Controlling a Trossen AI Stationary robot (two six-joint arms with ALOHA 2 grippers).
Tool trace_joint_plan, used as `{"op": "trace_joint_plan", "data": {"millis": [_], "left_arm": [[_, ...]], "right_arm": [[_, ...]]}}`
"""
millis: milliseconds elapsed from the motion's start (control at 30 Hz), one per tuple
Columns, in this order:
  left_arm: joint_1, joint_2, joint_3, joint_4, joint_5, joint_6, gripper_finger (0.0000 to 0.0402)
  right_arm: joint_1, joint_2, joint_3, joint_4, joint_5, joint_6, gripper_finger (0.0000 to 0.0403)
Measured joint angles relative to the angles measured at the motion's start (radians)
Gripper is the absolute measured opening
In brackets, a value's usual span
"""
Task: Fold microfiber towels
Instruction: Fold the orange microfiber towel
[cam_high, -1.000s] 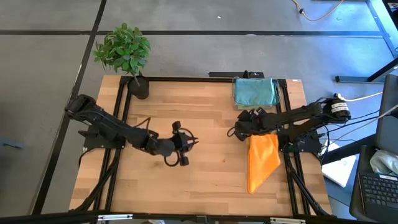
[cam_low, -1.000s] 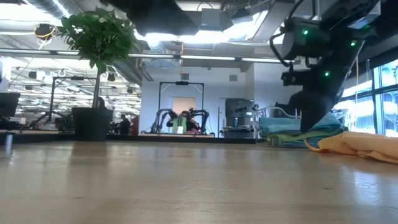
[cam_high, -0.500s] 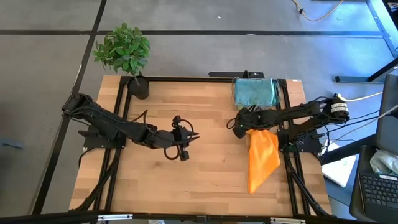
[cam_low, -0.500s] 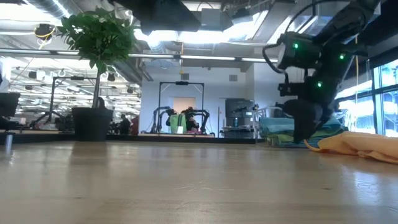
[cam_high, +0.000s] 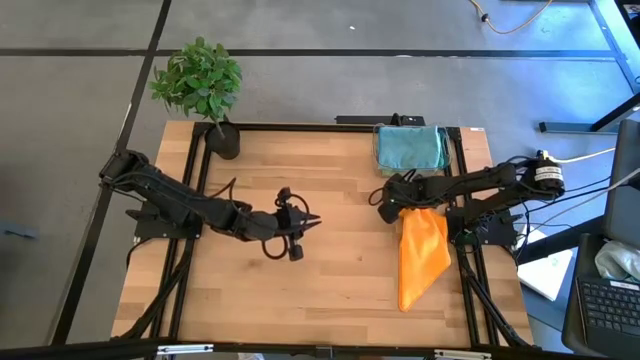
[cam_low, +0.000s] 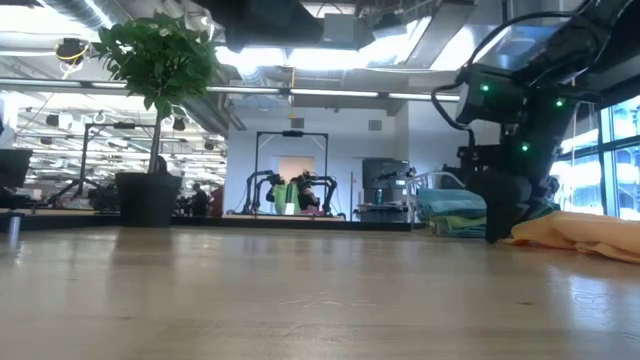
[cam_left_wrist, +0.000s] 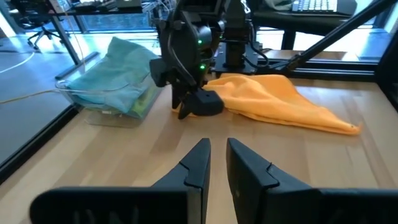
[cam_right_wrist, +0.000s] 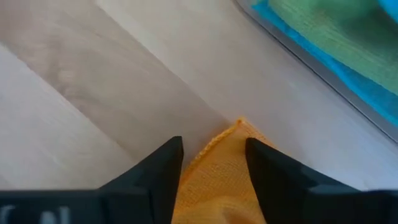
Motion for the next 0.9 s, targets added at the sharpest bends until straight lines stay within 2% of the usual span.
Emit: {"op": "trace_joint_plan", "data": {"millis": [133, 367, 600, 667, 833, 900], "left_arm": [[0.004, 0.000, 0.000, 0.000, -0.001, 0.000, 0.0043], [0.001, 0.000, 0.000, -0.002, -0.001, 0.047, 0.0043], [-0.013, 0.000, 0.000, -0.023, 0.000, 0.079, 0.0043], [-0.013, 0.000, 0.000, -0.033, 0.000, 0.079, 0.0043], [-0.017, 0.000, 0.000, -0.037, 0.023, 0.071, 0.0043], [-0.022, 0.000, 0.000, -0.037, 0.024, 0.071, 0.0043]], "right_arm": [[0.019, 0.005, 0.032, -0.008, -0.030, -0.062, 0.0138], [0.078, 0.006, 0.069, 0.078, -0.106, -0.214, 0.0013], [0.167, 0.005, 0.193, 0.180, -0.226, -0.310, 0.0006], [0.199, 0.003, 0.252, 0.136, -0.193, -0.325, 0.0005], [0.235, 0.003, 0.325, -0.129, 0.066, -0.254, 0.0028], [0.228, 0.003, 0.318, -0.200, 0.116, -0.185, 0.0043]]}}
